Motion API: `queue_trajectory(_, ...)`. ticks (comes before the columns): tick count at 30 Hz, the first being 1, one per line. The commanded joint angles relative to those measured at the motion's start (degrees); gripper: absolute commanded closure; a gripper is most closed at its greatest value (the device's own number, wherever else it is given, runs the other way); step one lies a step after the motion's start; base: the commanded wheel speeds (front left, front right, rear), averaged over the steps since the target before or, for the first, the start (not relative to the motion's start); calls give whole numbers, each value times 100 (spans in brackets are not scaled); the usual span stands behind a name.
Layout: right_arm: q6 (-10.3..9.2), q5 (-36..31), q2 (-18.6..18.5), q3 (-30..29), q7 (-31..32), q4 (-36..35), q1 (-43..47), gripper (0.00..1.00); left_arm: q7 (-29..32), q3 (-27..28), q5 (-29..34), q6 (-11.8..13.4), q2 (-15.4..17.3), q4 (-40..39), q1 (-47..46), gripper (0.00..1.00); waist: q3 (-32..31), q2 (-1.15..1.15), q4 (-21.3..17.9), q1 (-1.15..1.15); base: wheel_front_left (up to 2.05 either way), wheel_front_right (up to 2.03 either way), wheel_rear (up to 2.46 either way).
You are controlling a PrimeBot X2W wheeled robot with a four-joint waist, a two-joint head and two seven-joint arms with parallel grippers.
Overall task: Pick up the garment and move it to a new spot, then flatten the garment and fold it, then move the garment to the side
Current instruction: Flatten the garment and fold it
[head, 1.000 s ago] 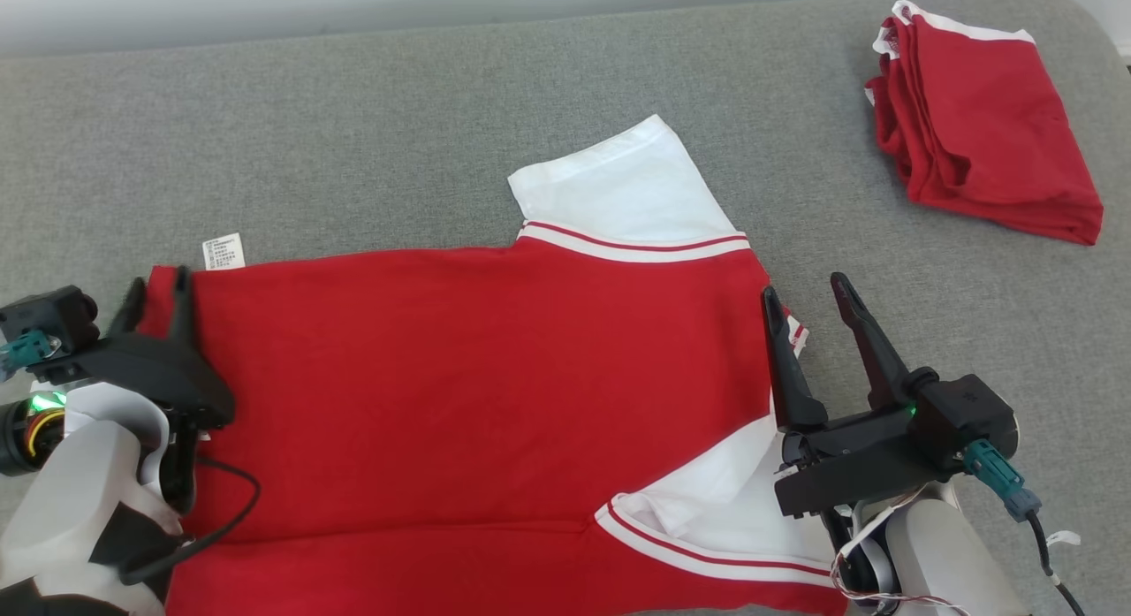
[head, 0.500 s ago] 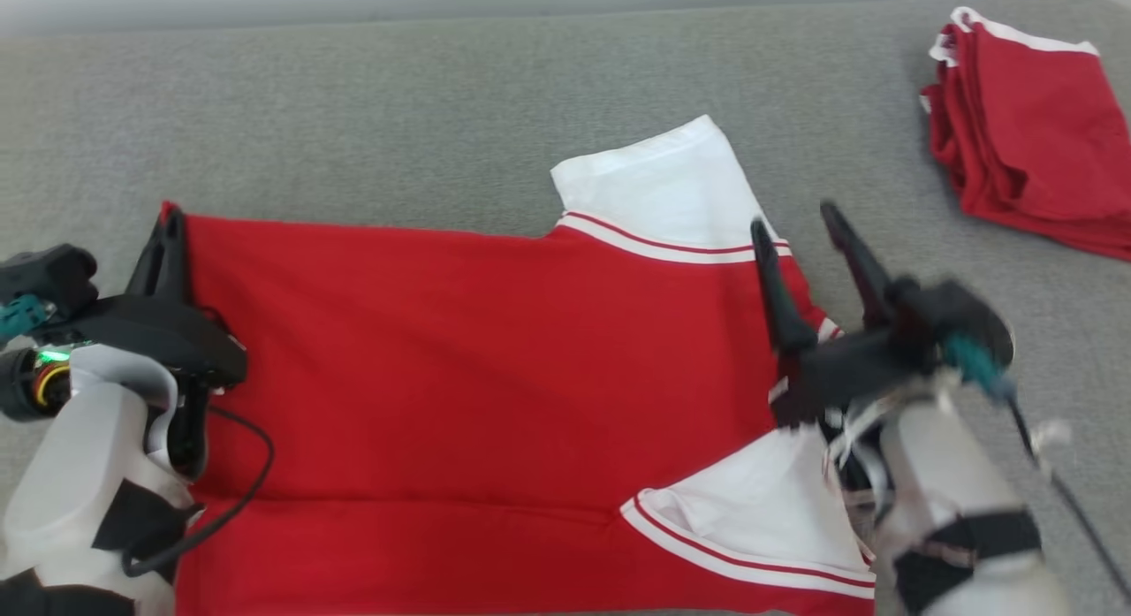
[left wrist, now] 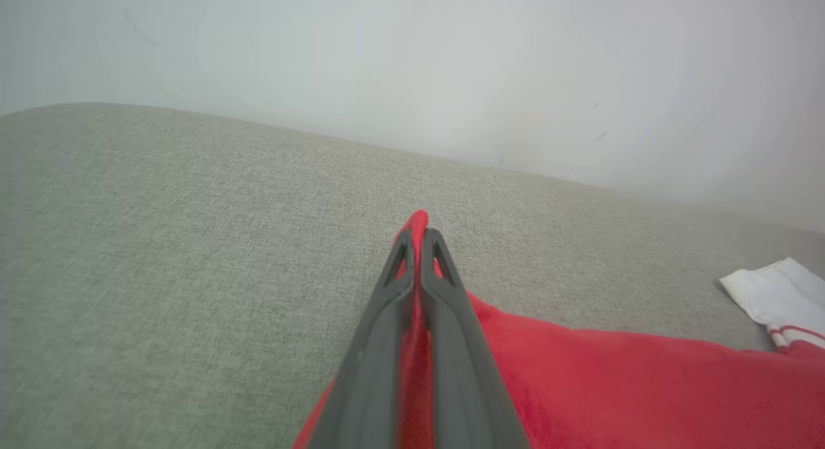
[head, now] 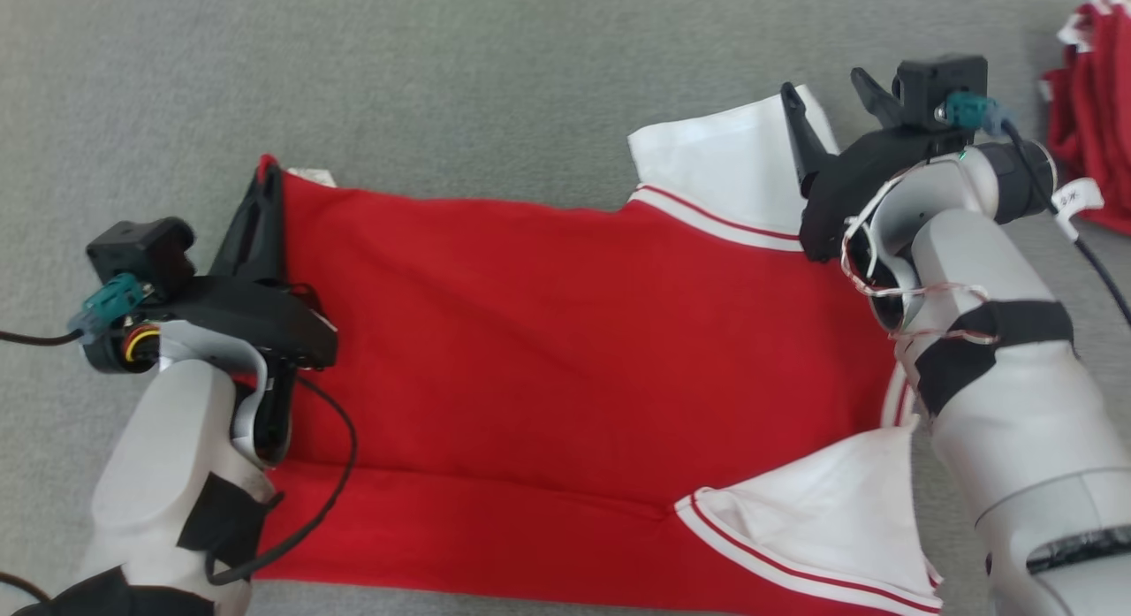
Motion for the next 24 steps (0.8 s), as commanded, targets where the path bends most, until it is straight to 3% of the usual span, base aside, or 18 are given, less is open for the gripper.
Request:
queue_trajectory(1,-12,-92,-22,-22,27,184,-142,0,-16,-7,72,14,-34,-45,-29,100,159,-1,169,-1,0,0,0)
queue_trajectory(8,-12,-387,-25,-207,39,1126,-648,0,-17,-98,141,14,-183,-139,-146,100,317,-1,338,-1,0,0,0)
queue_trajectory(16,-12,-813,-96,-554,25,1686,-942,0,-17,-198,105,13,-236,-205,-251,100,511,-1,473,-1,0,0,0)
queue_trajectory(17,-12,-869,-102,-593,84,1732,-946,54,-17,-205,103,13,-237,-205,-245,100,524,-1,482,-1,0,0,0)
queue_trajectory(18,-12,-927,-91,-617,123,1773,-953,100,-17,-215,100,13,-238,-208,-248,100,533,-1,486,-1,0,0,0)
queue_trajectory(24,-12,-1165,-41,-870,-224,1795,-1053,100,-17,-215,74,13,-148,-202,-189,100,484,-1,432,-1,0,0,0)
